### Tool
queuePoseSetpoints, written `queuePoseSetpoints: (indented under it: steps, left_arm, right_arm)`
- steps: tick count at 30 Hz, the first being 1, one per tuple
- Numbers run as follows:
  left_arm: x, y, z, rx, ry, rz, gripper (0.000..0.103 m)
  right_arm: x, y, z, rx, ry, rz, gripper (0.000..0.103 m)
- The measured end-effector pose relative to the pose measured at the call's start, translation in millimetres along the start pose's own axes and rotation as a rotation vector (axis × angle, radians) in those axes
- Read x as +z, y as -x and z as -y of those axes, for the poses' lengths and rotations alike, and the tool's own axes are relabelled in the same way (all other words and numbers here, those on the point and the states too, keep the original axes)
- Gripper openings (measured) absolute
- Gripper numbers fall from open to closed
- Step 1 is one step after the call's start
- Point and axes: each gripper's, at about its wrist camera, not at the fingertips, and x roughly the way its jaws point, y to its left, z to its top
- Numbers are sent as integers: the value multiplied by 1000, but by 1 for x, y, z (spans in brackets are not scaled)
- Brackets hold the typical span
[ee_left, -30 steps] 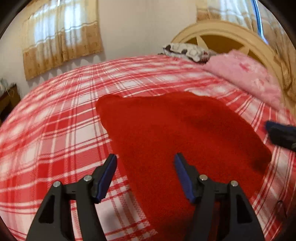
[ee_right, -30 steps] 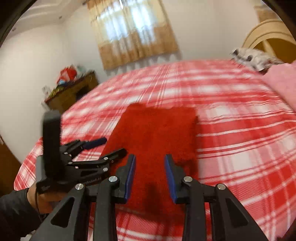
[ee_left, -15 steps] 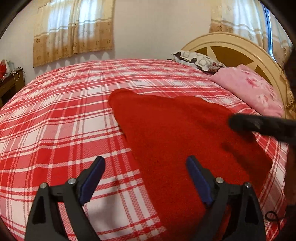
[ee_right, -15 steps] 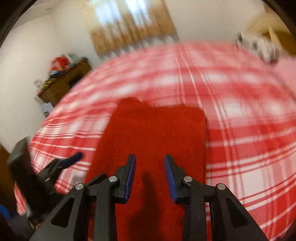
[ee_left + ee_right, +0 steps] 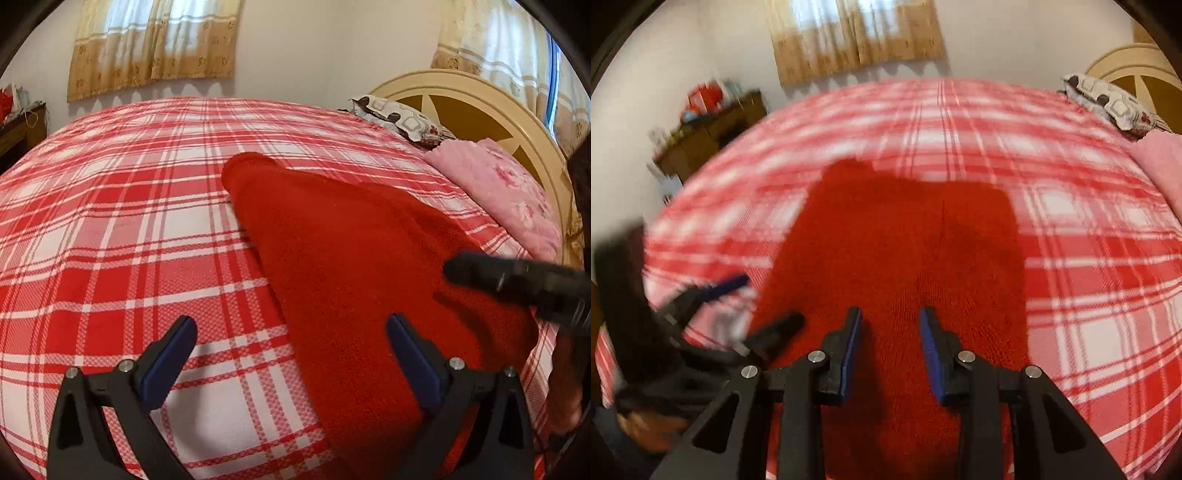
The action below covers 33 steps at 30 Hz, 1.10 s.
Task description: Fold small clothes
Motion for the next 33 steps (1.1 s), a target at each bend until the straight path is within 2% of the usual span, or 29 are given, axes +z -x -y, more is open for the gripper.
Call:
queuePoseSetpoints:
  steps: [2,5,9,16,22,25,28,30,33]
  left_arm:
    - [0,-1,0,-9,6,-9,103]
    - [0,-2,-1,-15,11,-13,103]
    - [0,-3,-3,-33,22,-22,103]
    - [-1,-1,-4,-34,32,-22,103]
    - [-4,18,-1,-20,35,58,103]
    - [-1,22,-11,-61,107,93,103]
    - [0,7,-12,-38,109,16,103]
    - [-1,4,-12,-31,108,4,103]
    - [-3,6,-13,-25,119,4,103]
  right_arm:
    - [-8,0,4,20,-16,43,34]
    - [-12,3,9,50,-43,55,34]
    - [-20,7,6,56,5,83,34]
    - [-19,8,10,89,32,81,36]
    - [-22,7,14,96,53,96,37]
    - [-27,9,16,106,47,114,37]
    - [-27,16,19,124,36,127,38]
    - [-17,24,25,147,-15,114,39]
    - [8,28,15,58,36,107,39]
